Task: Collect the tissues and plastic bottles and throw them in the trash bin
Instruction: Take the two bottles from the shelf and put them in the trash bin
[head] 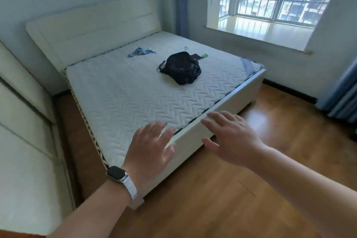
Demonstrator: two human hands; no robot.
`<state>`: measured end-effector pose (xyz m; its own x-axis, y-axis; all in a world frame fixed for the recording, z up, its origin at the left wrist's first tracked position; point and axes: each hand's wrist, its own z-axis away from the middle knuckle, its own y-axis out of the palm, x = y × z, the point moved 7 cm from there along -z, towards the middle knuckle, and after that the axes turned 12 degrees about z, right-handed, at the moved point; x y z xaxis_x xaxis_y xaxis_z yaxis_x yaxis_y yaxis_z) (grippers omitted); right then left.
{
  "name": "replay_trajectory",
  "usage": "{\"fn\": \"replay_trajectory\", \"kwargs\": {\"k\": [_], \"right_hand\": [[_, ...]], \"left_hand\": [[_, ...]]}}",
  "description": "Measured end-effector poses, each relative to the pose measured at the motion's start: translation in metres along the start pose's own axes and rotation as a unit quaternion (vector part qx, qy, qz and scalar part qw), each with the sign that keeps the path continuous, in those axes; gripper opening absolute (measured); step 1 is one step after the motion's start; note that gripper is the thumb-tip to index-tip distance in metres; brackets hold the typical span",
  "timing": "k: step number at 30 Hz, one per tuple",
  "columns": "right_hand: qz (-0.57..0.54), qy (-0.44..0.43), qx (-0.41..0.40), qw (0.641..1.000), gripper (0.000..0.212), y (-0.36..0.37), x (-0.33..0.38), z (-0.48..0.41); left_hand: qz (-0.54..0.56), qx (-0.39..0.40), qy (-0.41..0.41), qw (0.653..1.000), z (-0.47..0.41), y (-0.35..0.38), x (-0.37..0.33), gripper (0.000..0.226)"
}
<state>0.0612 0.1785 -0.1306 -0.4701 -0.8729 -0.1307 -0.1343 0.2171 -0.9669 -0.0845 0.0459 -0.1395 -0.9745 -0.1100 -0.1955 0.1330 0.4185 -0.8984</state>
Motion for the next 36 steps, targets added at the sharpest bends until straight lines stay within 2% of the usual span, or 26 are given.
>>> {"fn": "replay_trajectory", "kwargs": {"k": [10,19,22,27,36], "right_hand": [[0.031,0.175,0.018,0.984,0.056,0.026,-0.131,0.027],[0.090,0.318,0.055,0.942,0.053,0.041,-0.243,0.009],[0.093,0.358,0.080,0.925,0.056,0.039,-0.285,-0.010],[0.091,0.432,0.067,0.895,0.063,0.042,-0.334,-0.023],[0.109,0.521,0.073,0.843,0.056,0.048,-0.400,0.021]], "left_hand": [[0.068,0.046,0.113,0.990,-0.135,0.079,-0.057,0.047],[0.139,0.078,0.198,0.967,-0.281,0.161,-0.072,0.049],[0.158,0.084,0.237,0.955,-0.336,0.183,-0.075,0.047],[0.185,0.096,0.298,0.932,-0.410,0.218,-0.095,0.047],[0.231,0.148,0.398,0.875,-0.475,0.275,-0.190,0.045]]}}
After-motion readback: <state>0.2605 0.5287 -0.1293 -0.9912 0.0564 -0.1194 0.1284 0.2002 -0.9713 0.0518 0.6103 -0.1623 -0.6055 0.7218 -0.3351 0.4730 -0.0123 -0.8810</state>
